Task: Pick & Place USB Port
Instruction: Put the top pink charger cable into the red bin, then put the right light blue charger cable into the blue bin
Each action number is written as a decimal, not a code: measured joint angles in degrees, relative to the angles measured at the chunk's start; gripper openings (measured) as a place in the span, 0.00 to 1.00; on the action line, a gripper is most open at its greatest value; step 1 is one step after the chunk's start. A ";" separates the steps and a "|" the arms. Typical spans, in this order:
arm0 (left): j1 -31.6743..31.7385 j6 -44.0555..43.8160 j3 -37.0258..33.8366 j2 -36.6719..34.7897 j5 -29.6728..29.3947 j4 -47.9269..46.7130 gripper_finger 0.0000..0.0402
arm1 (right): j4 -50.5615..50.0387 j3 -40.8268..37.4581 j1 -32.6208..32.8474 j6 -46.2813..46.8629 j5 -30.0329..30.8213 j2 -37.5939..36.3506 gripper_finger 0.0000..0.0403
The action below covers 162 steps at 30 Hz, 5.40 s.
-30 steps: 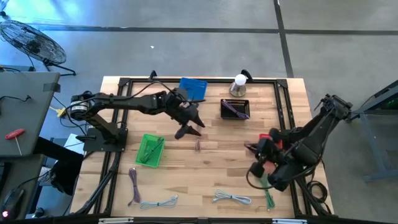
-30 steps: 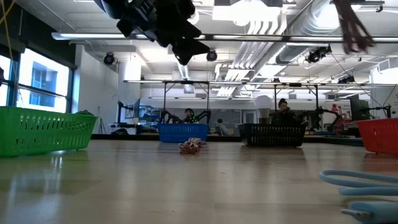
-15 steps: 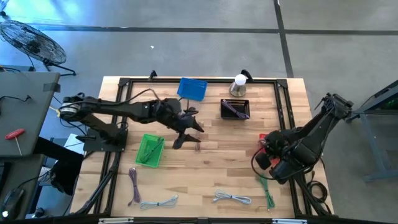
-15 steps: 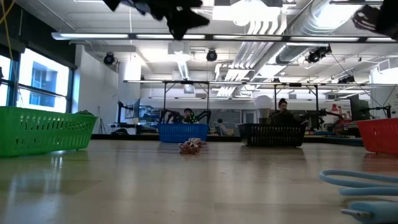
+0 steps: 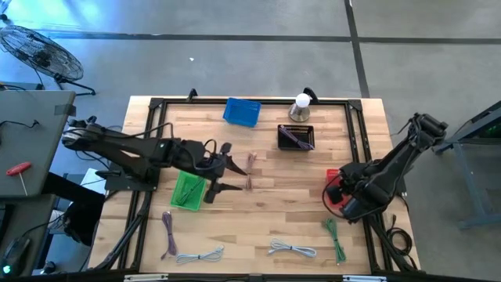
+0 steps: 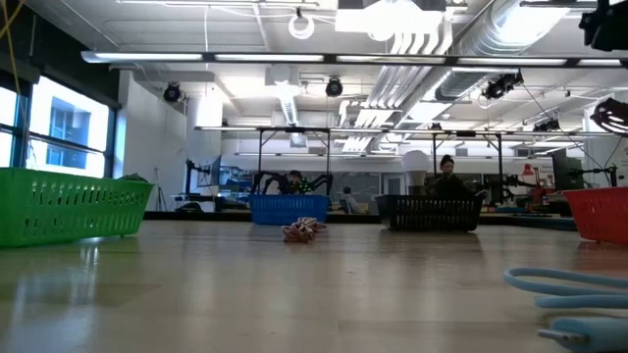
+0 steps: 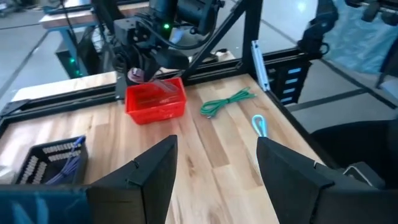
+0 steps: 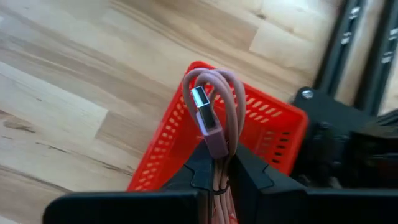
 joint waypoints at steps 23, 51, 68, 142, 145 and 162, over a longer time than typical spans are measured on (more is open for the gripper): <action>-0.34 -0.60 -0.04 -0.08 -2.48 -2.58 0.54 | 12.10 -7.55 -1.57 -2.40 -1.47 -0.89 0.34; -0.34 -6.51 -0.07 -0.04 -1.76 -9.56 0.54 | 65.73 6.41 -1.86 -90.46 -4.13 9.20 0.34; -0.34 -11.23 -0.07 -0.04 -1.69 -9.55 0.54 | 57.62 15.79 -3.34 -81.40 -22.76 29.42 0.34; -0.34 -9.38 -0.07 0.09 1.11 -11.16 0.54 | 53.06 8.79 -4.76 -74.36 -9.67 18.43 0.00; -0.34 -7.64 -0.07 0.09 1.69 -9.92 0.54 | 56.03 9.86 -4.81 -80.63 -4.24 15.26 0.00; -0.34 3.09 -0.07 6.83 14.56 11.56 0.54 | 87.70 10.58 -5.61 -127.37 1.93 11.16 0.00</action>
